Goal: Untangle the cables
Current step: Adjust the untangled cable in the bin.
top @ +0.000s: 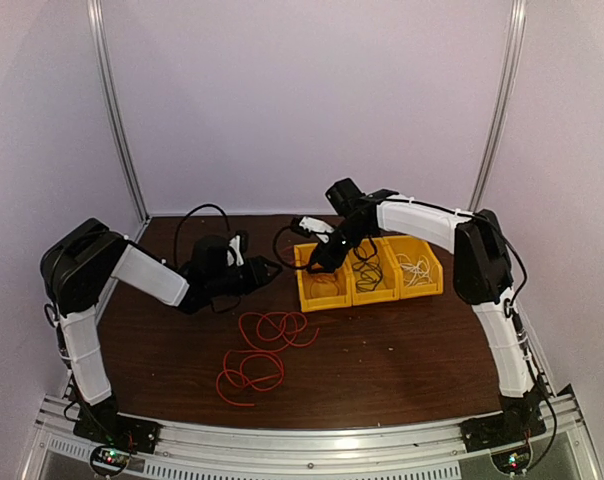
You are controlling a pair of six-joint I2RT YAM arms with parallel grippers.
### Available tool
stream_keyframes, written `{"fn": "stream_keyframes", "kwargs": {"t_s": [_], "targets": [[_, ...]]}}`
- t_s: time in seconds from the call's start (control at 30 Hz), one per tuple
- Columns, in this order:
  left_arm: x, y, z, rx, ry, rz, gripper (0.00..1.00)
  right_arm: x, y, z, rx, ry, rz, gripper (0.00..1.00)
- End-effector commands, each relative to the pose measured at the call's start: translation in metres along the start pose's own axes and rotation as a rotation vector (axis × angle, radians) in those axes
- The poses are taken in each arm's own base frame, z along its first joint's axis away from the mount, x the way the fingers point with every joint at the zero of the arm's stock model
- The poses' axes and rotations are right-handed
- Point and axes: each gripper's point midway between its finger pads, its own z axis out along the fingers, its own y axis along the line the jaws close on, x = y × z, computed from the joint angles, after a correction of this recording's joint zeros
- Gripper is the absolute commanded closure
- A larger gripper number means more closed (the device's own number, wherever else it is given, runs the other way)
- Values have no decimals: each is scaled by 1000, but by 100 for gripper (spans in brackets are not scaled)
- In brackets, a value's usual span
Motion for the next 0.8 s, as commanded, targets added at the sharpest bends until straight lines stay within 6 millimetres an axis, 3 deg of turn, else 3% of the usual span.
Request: {"fn": "stream_keyframes", "kwargs": {"t_s": [0.0, 0.33, 0.5, 0.77], "targets": [[-8, -11, -13, 36, -34, 9, 46, -18, 1, -3, 4, -52, -46, 45], [-6, -10, -24, 15, -29, 19, 47, -29, -4, 13, -11, -133, -97, 49], [-8, -10, -29, -3, -31, 34, 46, -34, 4, 15, -63, -184, -146, 54], [-6, -8, -39, -29, -28, 36, 46, -44, 12, 10, -164, -290, -180, 77]]}}
